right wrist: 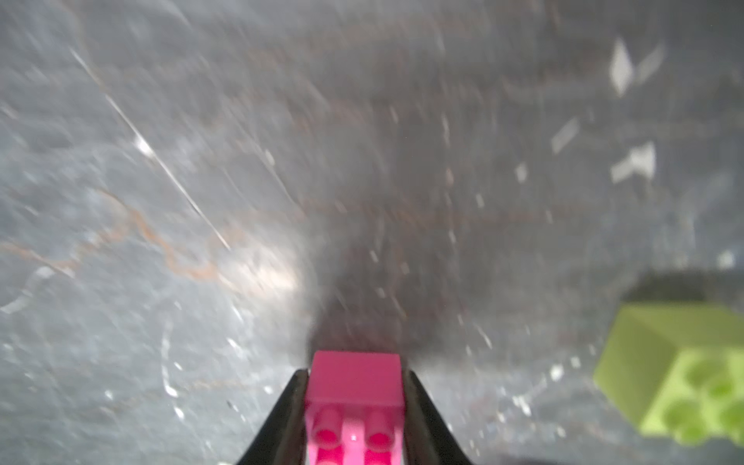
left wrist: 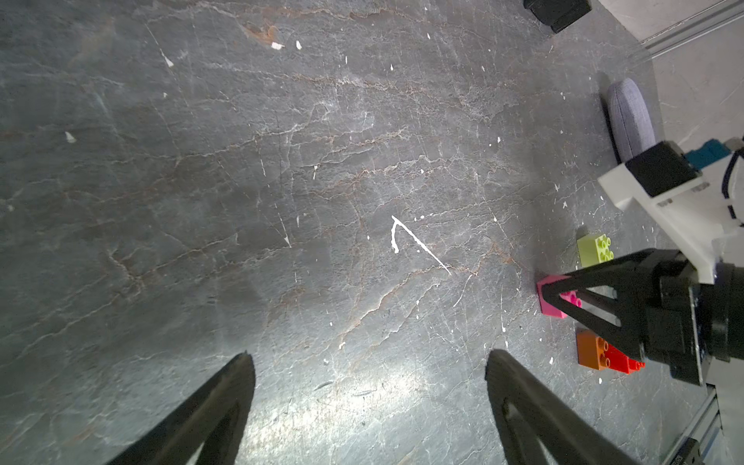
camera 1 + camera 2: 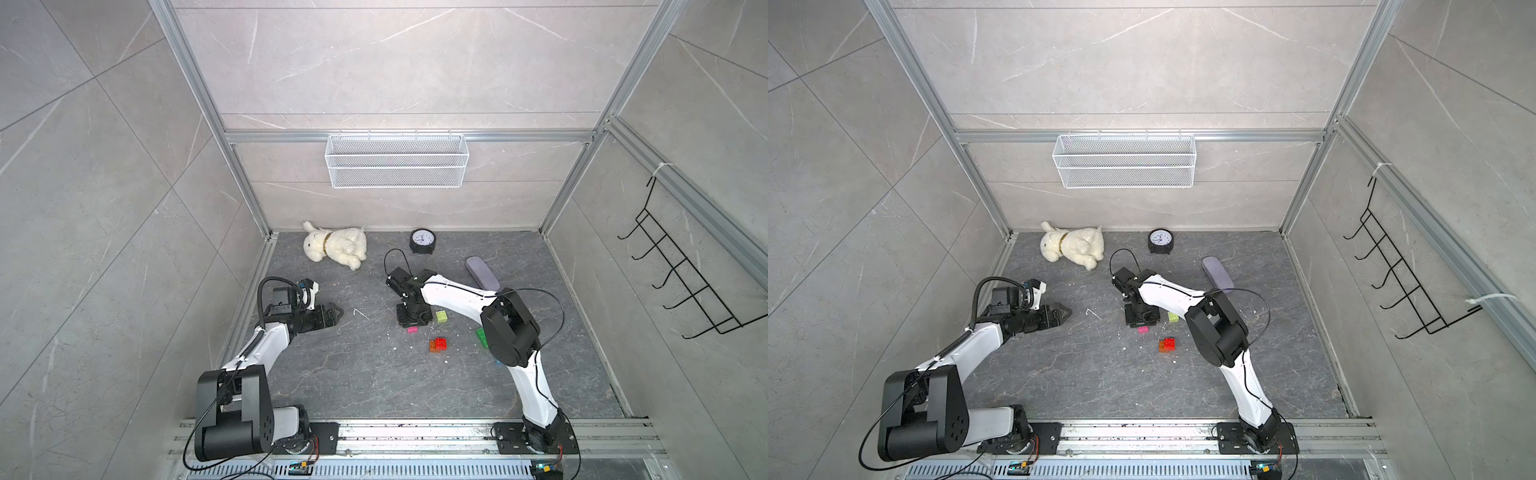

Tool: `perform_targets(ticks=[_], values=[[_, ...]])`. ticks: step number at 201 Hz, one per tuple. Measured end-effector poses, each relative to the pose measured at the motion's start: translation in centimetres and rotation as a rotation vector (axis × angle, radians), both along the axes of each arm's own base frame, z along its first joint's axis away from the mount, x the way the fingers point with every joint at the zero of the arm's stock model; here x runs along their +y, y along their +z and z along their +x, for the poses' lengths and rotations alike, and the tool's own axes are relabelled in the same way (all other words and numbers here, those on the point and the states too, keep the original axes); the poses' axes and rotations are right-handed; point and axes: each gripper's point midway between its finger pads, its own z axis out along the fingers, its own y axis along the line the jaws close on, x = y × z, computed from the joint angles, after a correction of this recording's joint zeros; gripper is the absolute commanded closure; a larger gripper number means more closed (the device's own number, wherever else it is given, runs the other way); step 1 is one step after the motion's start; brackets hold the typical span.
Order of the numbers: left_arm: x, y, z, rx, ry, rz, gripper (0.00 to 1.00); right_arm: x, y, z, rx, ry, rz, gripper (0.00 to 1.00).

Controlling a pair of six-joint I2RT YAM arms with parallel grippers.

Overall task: Assemble the letter y with lego
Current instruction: Move the lego brick at the center of the board.

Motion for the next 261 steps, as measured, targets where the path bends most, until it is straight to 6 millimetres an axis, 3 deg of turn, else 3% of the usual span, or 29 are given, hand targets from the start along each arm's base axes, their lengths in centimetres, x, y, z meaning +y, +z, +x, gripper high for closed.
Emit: perform_targets(ticks=[30, 68, 116, 144, 163, 184, 236, 261], values=[[0.0, 0.0, 0.0, 0.0, 0.0, -0.001, 0.07, -1.2, 0.7, -2.7, 0.007, -0.05, -0.012, 0.63], [-0.1, 0.0, 0.0, 0.0, -0.002, -0.004, 0.07, -1.3, 0.7, -4.7, 0.007, -0.098, -0.008, 0.63], [-0.1, 0.0, 0.0, 0.0, -0.002, -0.005, 0.07, -1.1, -0.5, -5.9, 0.01, -0.144, -0.008, 0.61], [-0.1, 0.1, 0.0, 0.0, -0.001, -0.006, 0.07, -0.7, -0.4, -6.0, 0.0, -0.155, 0.003, 0.5], [-0.1, 0.1, 0.0, 0.0, -0.002, -0.007, 0.08, -0.4, -0.1, -6.0, -0.018, -0.142, 0.001, 0.48], [-0.4, 0.2, -0.1, -0.002, -0.011, -0.022, 0.08, -0.3, 1.2, -5.7, -0.064, -0.109, 0.011, 0.47], [-1.7, 0.9, -0.2, -0.013, -0.053, -0.084, 0.08, -0.6, 8.0, -3.7, -0.277, 0.119, 0.047, 0.46], [-2.8, 1.2, -0.3, -0.022, -0.086, -0.096, 0.09, -1.0, 9.1, -3.1, -0.358, 0.27, 0.03, 0.45]])
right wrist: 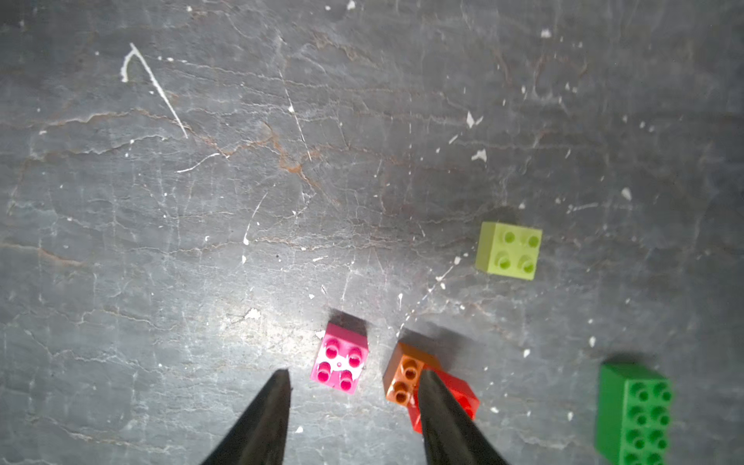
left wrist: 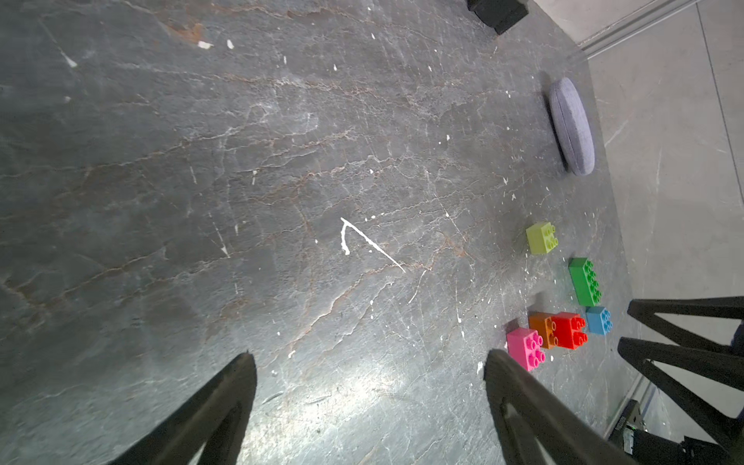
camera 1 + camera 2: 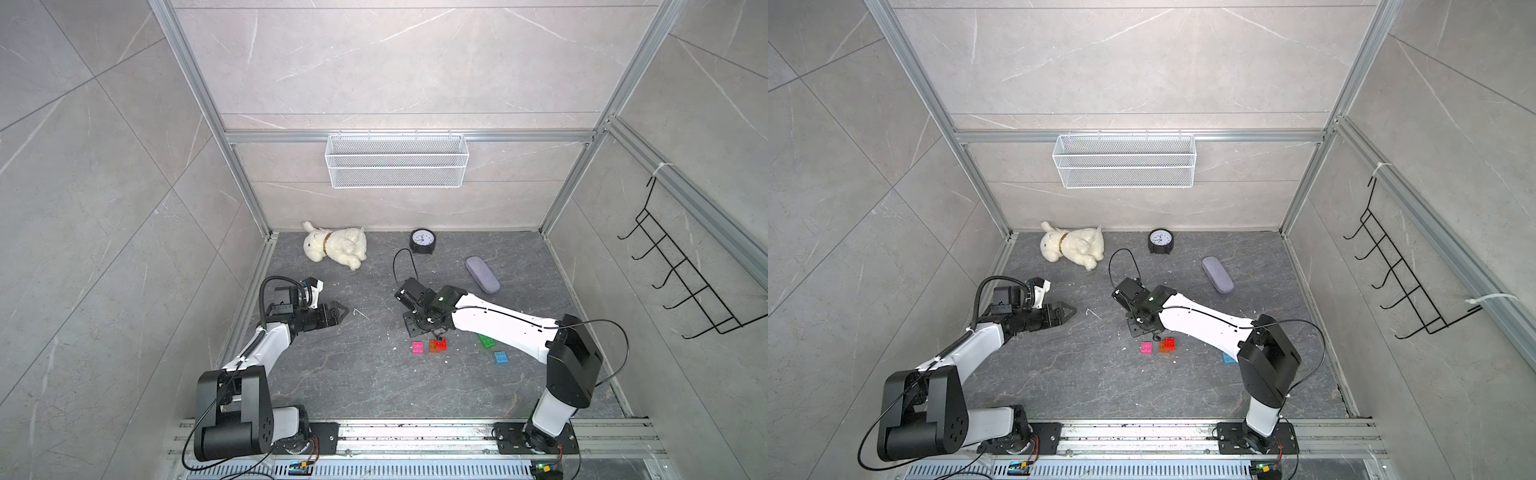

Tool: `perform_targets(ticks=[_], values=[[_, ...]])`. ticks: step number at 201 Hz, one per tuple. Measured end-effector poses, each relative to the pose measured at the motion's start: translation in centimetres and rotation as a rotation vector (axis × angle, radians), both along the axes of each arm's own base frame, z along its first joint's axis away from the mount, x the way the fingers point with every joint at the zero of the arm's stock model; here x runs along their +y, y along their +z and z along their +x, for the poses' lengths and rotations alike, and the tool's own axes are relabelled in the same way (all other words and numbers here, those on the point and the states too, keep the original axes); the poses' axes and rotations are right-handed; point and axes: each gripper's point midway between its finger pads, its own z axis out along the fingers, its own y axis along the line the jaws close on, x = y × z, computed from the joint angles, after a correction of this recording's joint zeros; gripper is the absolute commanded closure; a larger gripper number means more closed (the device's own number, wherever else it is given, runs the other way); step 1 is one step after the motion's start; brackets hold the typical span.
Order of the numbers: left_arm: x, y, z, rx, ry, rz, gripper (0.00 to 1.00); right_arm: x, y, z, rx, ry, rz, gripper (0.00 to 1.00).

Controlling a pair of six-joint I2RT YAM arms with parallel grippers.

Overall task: Assemble the letter y with lego
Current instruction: Pick up the lego brick from the center of the board.

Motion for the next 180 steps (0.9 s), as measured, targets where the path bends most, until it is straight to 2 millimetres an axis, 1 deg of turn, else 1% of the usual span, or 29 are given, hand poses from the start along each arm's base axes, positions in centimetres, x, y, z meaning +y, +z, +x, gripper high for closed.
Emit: perform_targets(ticks=[11, 34, 59, 84, 111, 125, 140, 161, 180], values=[[-0.5, 0.0, -0.1, -0.001, -0.016, -0.001, 0.09, -0.5, -0.2, -0.2, -0.021, 0.065, -0.024, 0.45], [-1.2, 0.1, -0.3, -0.003, -0.039, -0.002, 0.08, -1.6, -1.4, -0.8, -0.052, 0.225, -0.092, 0.44], [-1.4, 0.1, -0.4, -0.006, -0.047, -0.002, 0.08, -2.0, -2.1, -1.6, -0.08, 0.403, -0.123, 0.44], [-1.5, 0.2, -0.2, -0.013, -0.046, -0.003, 0.08, -2.2, -1.8, -2.4, -0.117, 0.591, -0.112, 0.44], [-1.8, 0.5, 0.1, -0.011, -0.035, -0.036, 0.08, -2.6, -1.0, -2.1, -0.155, 0.75, -0.113, 0.44], [-2.1, 0.6, 0.3, -0.002, -0.029, -0.073, 0.08, -2.8, -1.1, -2.1, -0.164, 0.831, -0.137, 0.44], [-2.4, 0.5, 0.5, 0.019, -0.023, -0.105, 0.08, -2.9, -1.3, -2.5, -0.163, 0.916, -0.164, 0.44], [-2.9, 0.1, 0.4, 0.043, -0.023, -0.126, 0.08, -3.1, -2.1, -3.1, -0.147, 1.015, -0.198, 0.44], [-2.9, -0.1, 0.3, 0.052, -0.02, -0.133, 0.08, -3.4, -3.4, -3.2, -0.111, 1.073, -0.224, 0.44]])
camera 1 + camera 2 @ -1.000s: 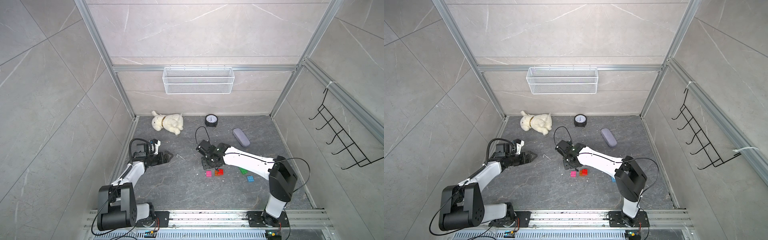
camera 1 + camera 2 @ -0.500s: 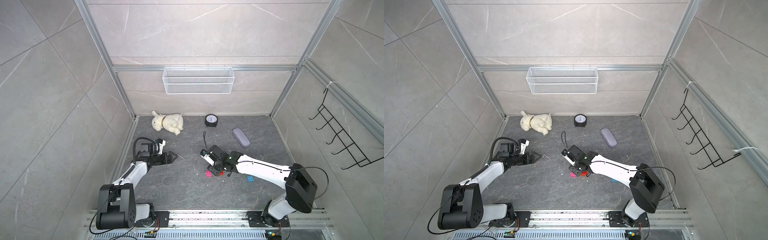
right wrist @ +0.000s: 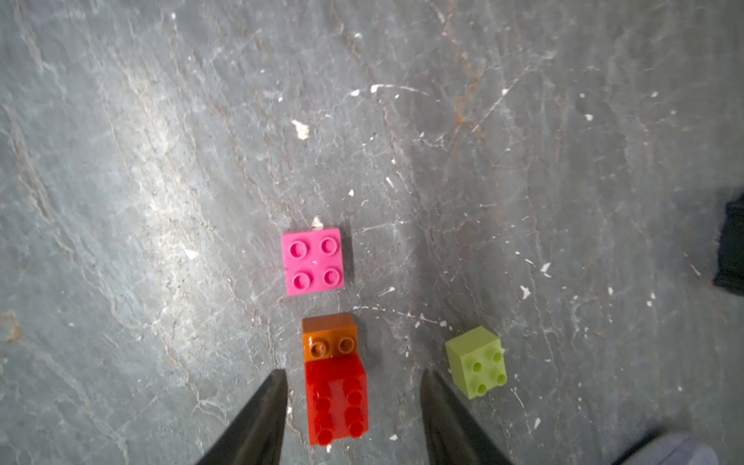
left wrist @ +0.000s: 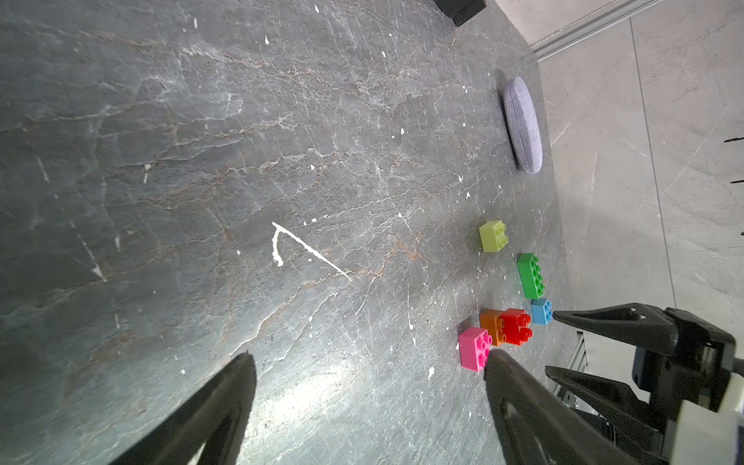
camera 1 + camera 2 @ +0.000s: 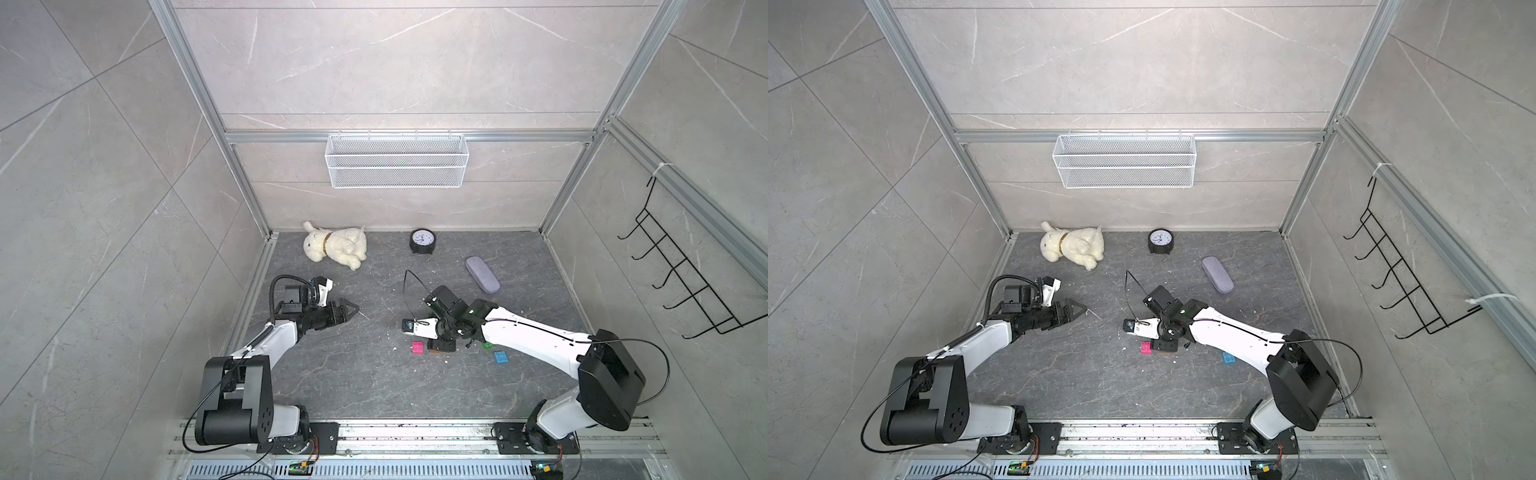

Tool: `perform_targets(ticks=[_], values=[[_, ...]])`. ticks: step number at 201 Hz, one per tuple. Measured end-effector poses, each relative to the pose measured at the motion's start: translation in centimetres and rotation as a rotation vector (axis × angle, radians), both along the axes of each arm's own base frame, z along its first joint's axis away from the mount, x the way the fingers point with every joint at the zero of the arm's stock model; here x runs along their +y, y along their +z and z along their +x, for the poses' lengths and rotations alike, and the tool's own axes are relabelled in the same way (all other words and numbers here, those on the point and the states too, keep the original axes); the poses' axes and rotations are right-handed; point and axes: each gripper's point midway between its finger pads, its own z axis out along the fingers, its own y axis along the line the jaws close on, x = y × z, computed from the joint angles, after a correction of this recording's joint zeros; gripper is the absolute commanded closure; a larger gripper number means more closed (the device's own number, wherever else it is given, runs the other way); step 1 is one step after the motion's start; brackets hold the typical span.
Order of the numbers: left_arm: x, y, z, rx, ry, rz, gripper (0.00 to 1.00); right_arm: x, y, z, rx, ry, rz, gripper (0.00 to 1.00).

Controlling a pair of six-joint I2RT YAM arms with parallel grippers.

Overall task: Assemble the letter y with lego
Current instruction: Pick up the lego brick from the center of the board.

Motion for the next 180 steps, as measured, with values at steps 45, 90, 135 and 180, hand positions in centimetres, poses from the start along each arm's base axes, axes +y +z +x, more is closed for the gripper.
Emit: perform_targets(ticks=[45, 90, 135, 180], values=[[0.0, -0.2, -0.1, 0.007, 0.001, 0.0, 0.08, -1.0, -1.9, 0.9, 0.04, 0.039, -0.055, 0.43], [0.0, -0.3, -0.1, 0.011, 0.002, 0.002, 0.08, -1.4, -3.0, 1.3, 0.084, 0.051, -0.075, 0.43], [0.1, -0.4, -0.2, 0.019, 0.005, 0.007, 0.08, -1.1, -3.9, 0.8, 0.129, 0.073, -0.072, 0.43], [0.1, -0.5, -0.3, 0.021, 0.005, 0.007, 0.08, -1.3, -3.9, -0.1, 0.158, 0.132, -0.084, 0.43]])
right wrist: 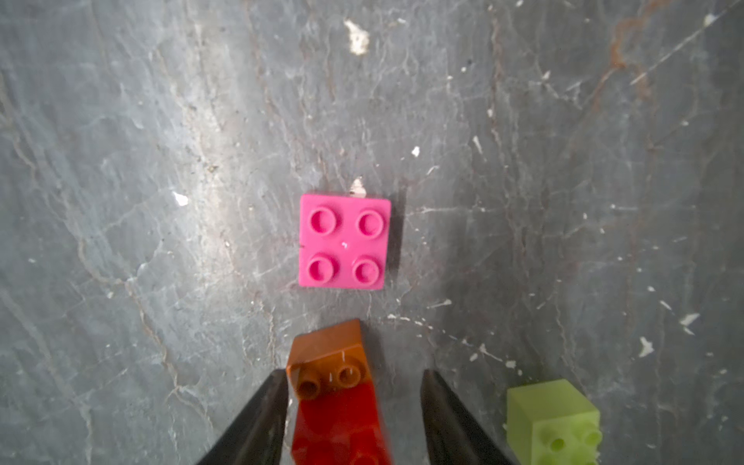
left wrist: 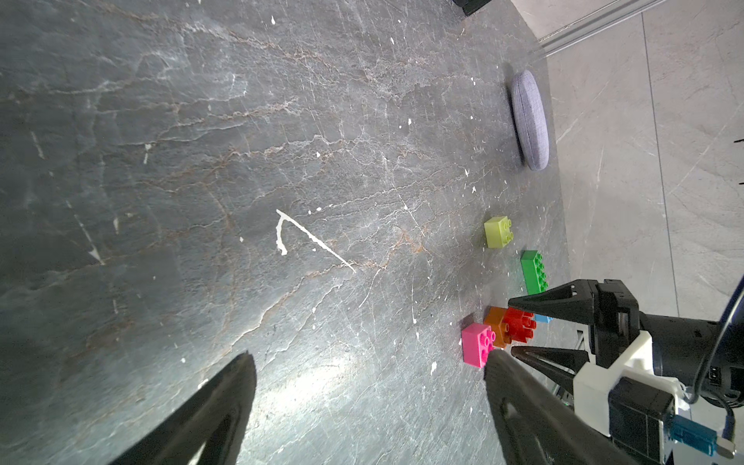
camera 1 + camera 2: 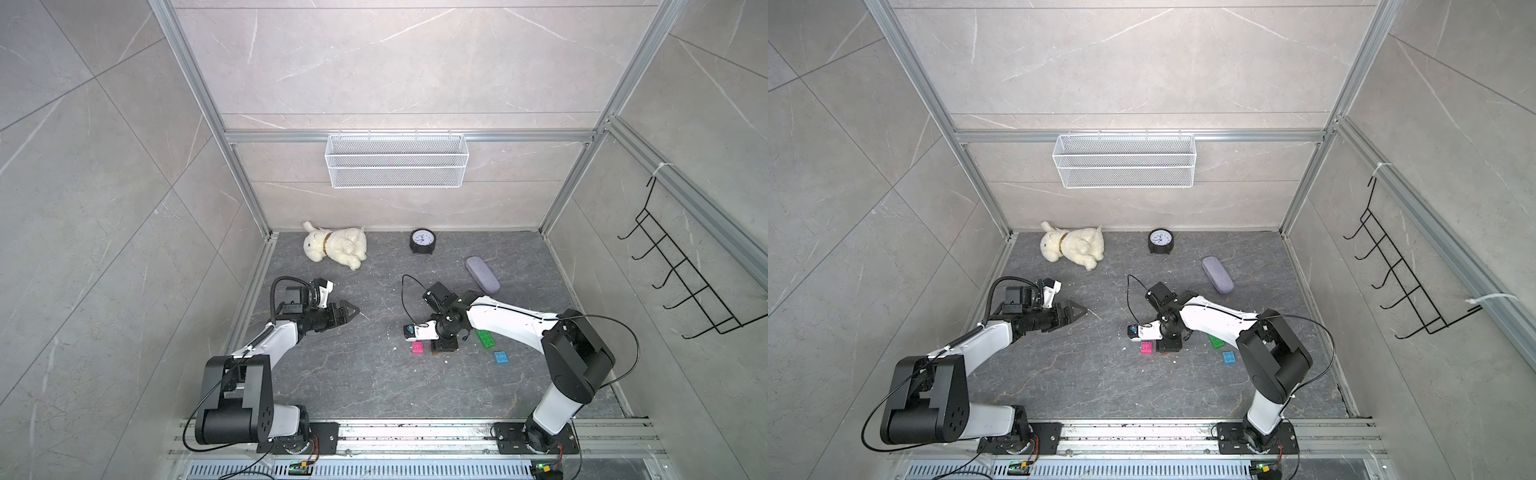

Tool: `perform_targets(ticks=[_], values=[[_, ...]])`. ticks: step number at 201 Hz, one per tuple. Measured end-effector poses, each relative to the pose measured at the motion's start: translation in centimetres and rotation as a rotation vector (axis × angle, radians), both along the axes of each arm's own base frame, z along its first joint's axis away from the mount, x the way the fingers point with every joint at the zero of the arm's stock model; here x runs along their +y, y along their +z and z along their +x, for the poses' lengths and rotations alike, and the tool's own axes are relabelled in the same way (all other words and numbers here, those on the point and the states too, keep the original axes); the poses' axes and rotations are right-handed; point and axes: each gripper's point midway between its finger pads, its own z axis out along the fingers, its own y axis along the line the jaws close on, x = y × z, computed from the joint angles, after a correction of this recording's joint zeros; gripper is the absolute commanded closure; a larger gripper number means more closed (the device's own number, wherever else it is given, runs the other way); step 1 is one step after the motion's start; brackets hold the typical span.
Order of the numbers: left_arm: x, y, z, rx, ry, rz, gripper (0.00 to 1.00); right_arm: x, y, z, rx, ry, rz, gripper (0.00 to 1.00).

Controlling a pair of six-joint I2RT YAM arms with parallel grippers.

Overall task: Assemble the letter y with lego
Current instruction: Pick up the lego brick from the center of the board.

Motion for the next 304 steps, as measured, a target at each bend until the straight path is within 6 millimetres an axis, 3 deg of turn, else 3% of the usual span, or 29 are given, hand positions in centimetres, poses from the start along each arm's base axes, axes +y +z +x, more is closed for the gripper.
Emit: perform_targets(ticks=[61, 130, 191, 304], values=[[0.0, 0.0, 0.0, 0.0, 0.0, 0.0, 0.08, -0.9, -0.2, -0.5, -0.011, 0.126, -0.05, 0.43], [0.1, -0.1, 0.0, 0.0, 0.004, 0.005, 0.08, -1.1, -0.6, -0.1, -0.023, 0.149, -0.078, 0.46], [0.3, -0.2, 0.2, 0.0, 0.015, 0.019, 0.08, -1.1, -1.7, -0.2, 0.008, 0.147, -0.093, 0.55], [0.3, -0.3, 0.1, 0.003, 0.016, 0.021, 0.08, -0.6, -1.9, -0.2, 0.026, 0.113, -0.072, 0.65]])
